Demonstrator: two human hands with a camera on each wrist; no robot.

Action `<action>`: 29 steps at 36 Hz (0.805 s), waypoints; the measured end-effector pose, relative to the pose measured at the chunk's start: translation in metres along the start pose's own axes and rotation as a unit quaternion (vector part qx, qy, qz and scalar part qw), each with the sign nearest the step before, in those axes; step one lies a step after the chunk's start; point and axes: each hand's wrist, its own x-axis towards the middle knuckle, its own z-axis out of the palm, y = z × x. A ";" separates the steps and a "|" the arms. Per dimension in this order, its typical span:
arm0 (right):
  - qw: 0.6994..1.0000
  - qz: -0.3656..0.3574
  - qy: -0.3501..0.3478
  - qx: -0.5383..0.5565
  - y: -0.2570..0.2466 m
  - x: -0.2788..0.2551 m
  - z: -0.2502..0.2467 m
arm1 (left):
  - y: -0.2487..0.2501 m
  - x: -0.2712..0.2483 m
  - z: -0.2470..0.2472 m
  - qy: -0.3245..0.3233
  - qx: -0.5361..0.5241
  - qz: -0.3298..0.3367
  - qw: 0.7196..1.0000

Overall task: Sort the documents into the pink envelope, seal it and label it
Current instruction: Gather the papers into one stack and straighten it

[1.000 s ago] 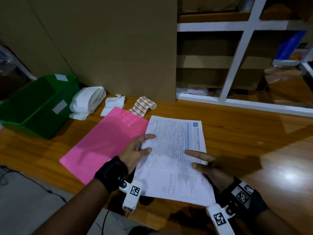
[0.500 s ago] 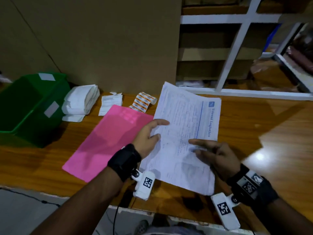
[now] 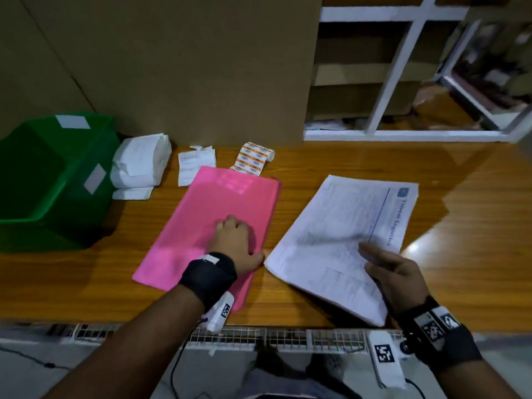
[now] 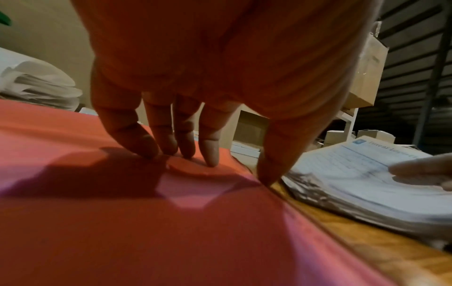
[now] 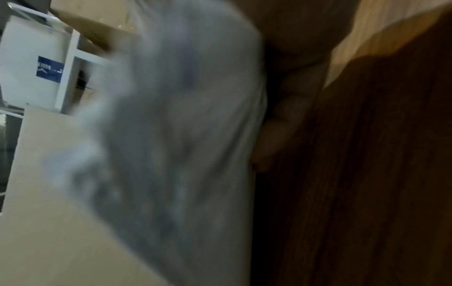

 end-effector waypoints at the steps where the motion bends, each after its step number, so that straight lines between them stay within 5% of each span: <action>1: 1.000 -0.005 0.006 -0.001 0.000 -0.002 0.001 | 0.001 0.000 -0.002 -0.003 0.007 0.005 1.000; 5: 0.999 -0.047 0.015 0.013 -0.002 -0.006 -0.001 | 0.003 0.002 -0.008 -0.021 0.029 0.033 0.999; 14: 0.997 -0.066 0.021 0.030 0.003 -0.001 -0.022 | 0.018 0.007 -0.006 0.022 -0.094 -0.012 0.995; 19: 0.995 -0.080 0.032 0.049 -0.002 0.004 -0.037 | 0.025 0.006 0.000 0.017 -0.051 -0.053 0.997; 24: 0.994 -0.080 -0.012 0.069 0.002 0.012 -0.051 | 0.034 0.005 -0.002 0.037 0.016 -0.024 0.999; 29: 0.992 -0.071 -0.058 0.081 0.008 0.017 -0.055 | 0.034 0.000 -0.005 0.038 -0.075 -0.058 0.995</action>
